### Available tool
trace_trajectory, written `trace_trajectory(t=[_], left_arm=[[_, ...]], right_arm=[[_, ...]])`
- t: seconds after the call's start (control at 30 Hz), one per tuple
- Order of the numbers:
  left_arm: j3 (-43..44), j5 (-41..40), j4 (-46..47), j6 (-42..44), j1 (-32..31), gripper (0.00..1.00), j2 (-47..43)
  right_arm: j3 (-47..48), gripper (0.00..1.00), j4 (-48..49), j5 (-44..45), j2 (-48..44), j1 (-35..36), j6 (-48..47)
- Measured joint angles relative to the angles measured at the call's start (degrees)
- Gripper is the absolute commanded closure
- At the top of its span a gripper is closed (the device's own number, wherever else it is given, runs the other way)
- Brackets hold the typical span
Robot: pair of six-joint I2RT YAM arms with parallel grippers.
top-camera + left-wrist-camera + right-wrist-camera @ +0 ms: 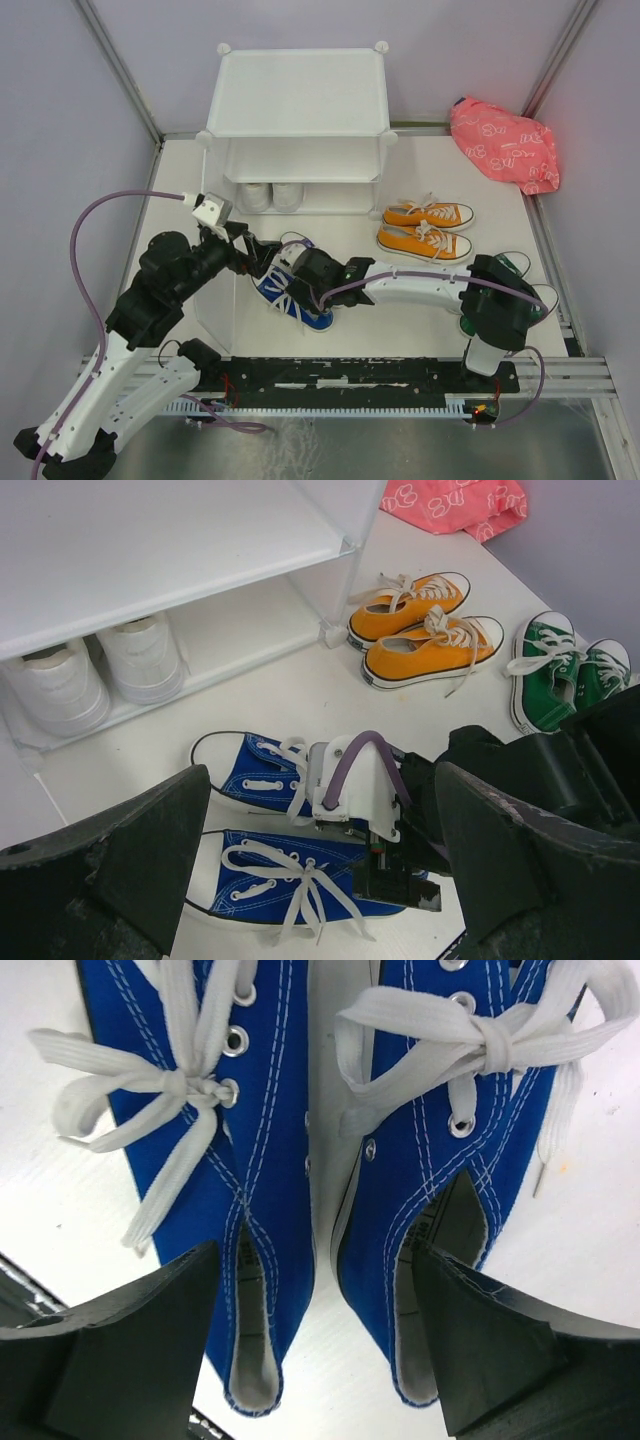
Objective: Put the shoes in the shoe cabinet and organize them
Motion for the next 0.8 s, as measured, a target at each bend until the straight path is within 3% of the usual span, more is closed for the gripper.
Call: trace_trajectory(t=[0.33,0.4,0.43,0.5,0.6,0.67,0.8], left_arm=[[0.0,-0.11,-0.72,0.0,0.0,0.01,0.0],[-0.02,-0.11,-0.79,0.0,0.0,0.01,0.02],[-0.02,-0.11,-0.79,0.0,0.0,0.01,0.02],[-0.04,-0.11,-0.79,0.0,0.0,0.01,0.02],[-0.17,-0.13,-0.79,0.0,0.0,0.01,-0.02],[-0.39,-0.17,-0.81,0.0,0.0,0.01,-0.22],[-0.48,-0.33,-1.01,0.0,0.0,0.01,-0.7]], right_arm=[[-1.01,0.32,3.72,4.83,4.17,0.22,0.96],[-1.01,0.44,4.59,5.25,5.03,0.17,1.44],[-1.01,0.58,5.46,5.38,5.79,0.17,1.73],[-0.92,0.74,6.56,5.53,7.19,-0.02,1.95],[-0.44,0.92,6.67,5.2,7.63,0.07,2.82],[-0.28,0.98,6.4,5.44,7.67,0.02,3.26],[-0.24,0.98,5.95,5.44,7.21,-0.33,3.98]])
